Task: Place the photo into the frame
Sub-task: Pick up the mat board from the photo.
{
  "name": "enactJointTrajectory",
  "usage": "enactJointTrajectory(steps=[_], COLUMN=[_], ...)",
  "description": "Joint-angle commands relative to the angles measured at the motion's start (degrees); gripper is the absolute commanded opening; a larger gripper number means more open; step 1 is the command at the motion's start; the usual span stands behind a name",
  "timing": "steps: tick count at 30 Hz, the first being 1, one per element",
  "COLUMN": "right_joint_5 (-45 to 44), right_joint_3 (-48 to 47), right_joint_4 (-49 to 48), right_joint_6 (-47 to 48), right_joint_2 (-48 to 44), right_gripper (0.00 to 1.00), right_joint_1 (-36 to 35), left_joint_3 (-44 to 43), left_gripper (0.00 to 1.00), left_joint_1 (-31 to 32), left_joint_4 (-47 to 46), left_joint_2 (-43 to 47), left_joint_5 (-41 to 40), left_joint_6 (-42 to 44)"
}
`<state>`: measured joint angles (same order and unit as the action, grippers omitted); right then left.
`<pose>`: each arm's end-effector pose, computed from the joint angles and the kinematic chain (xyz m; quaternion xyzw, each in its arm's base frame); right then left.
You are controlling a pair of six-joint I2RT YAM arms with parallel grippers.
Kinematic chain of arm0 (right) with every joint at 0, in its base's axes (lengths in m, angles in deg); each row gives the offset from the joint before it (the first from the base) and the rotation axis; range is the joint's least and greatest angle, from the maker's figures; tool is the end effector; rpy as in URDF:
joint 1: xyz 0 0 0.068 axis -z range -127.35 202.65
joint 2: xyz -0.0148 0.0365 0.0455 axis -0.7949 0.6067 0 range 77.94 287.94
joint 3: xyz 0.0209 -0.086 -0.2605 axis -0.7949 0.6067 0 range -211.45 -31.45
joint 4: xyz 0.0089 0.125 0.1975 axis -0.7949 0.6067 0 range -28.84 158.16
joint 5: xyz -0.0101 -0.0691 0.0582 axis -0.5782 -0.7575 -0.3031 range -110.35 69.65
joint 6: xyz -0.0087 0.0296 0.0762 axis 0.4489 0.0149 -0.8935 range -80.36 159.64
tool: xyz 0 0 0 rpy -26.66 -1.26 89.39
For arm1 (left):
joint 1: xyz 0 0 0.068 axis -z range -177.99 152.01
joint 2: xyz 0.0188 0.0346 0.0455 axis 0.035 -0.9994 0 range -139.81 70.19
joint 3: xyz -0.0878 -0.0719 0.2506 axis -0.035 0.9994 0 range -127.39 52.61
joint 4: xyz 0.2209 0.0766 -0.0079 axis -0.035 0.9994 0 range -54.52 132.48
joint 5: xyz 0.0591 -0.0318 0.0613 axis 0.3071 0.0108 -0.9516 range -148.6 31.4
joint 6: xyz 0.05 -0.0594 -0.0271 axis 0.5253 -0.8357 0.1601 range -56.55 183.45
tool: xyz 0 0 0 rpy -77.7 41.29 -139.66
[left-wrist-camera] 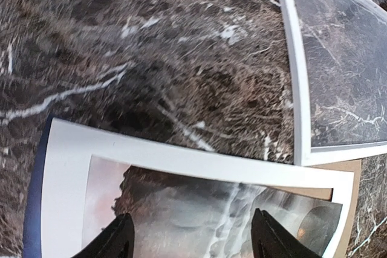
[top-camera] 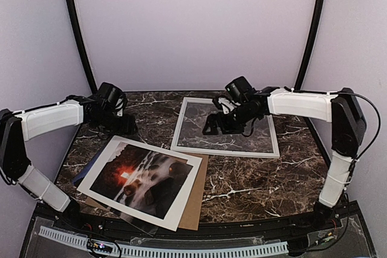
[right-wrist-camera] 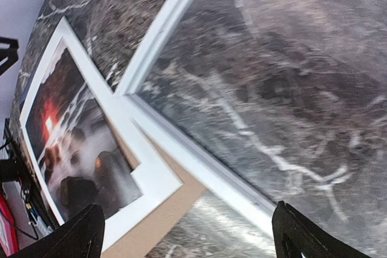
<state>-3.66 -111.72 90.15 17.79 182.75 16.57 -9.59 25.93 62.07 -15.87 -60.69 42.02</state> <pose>0.3061 0.2484 0.2216 -0.1615 0.9269 0.2705 0.2041 0.2896 -0.1255 0.2347 0.0142 0.9408 -0.1146 0.3187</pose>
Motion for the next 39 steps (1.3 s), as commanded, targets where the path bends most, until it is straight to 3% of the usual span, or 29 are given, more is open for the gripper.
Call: enactJointTrajectory(steps=[1, 7, 16, 25, 39], right_joint_5=[0.0, 0.0, 1.0, 1.9, 3.8], right_joint_3=[-0.7, -3.3, 0.0, 6.1, 11.5], right_joint_4=[-3.4, -3.9, -7.0, -11.6, -18.3], right_joint_6=[-4.4, -6.2, -12.4, -19.0, -22.5], right_joint_2=[2.5, 8.9, 10.3, 8.4, 7.5], right_gripper=[0.97, 0.93, 0.88, 0.86, 0.86], right_joint_1=[-8.2, -14.7, -16.2, -17.6, -18.1], left_joint_3=[9.5, 17.8, 25.7, 22.0, 17.5], left_gripper=[0.69, 0.69, 0.68, 0.67, 0.67], left_joint_1=[-4.6, -9.4, -12.3, -13.4, -28.3], left_joint_4=[-2.2, -5.0, -14.5, -14.5, -12.4], left_joint_2=[8.2, 15.0, 14.6, 9.5, 0.7], left_joint_5=[7.0, 9.7, 15.6, 13.1, 15.8], left_joint_6=[-6.1, -10.5, -15.4, -11.9, -6.5])
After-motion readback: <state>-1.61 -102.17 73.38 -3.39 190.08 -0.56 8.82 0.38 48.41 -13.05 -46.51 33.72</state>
